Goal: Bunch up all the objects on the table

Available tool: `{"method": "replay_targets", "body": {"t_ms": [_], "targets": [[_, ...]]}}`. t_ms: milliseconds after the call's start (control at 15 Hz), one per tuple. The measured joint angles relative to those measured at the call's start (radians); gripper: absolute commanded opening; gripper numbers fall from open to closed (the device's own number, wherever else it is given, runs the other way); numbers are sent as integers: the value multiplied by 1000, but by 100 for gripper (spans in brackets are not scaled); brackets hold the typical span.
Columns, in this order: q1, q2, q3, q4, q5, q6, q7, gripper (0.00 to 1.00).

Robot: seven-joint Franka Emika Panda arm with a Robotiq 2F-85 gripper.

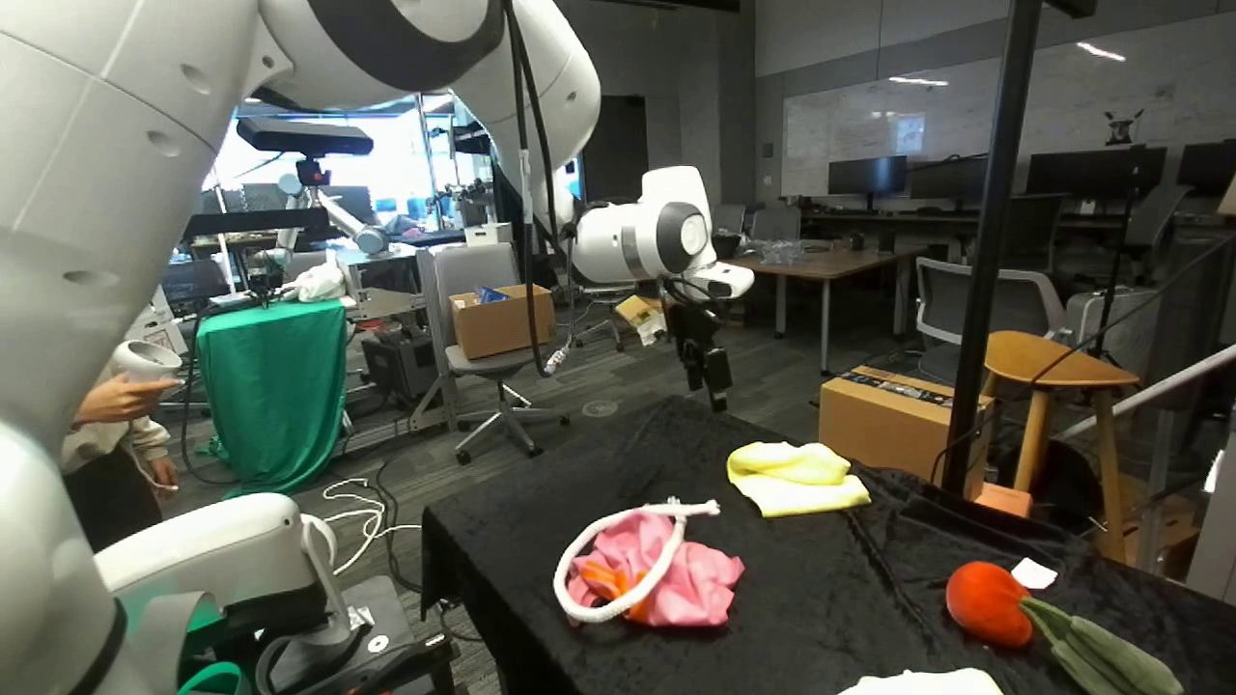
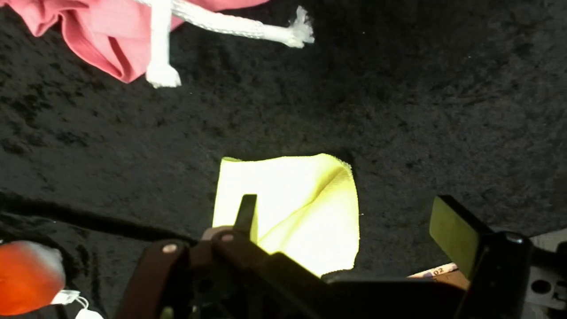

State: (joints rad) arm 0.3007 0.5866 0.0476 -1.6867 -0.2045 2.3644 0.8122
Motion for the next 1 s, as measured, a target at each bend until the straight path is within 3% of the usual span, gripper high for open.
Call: {"method": "replay_targets", "body": {"t_ms": [1000], "targets": [[-43, 434, -23, 598, 150, -319, -158, 100]]}}
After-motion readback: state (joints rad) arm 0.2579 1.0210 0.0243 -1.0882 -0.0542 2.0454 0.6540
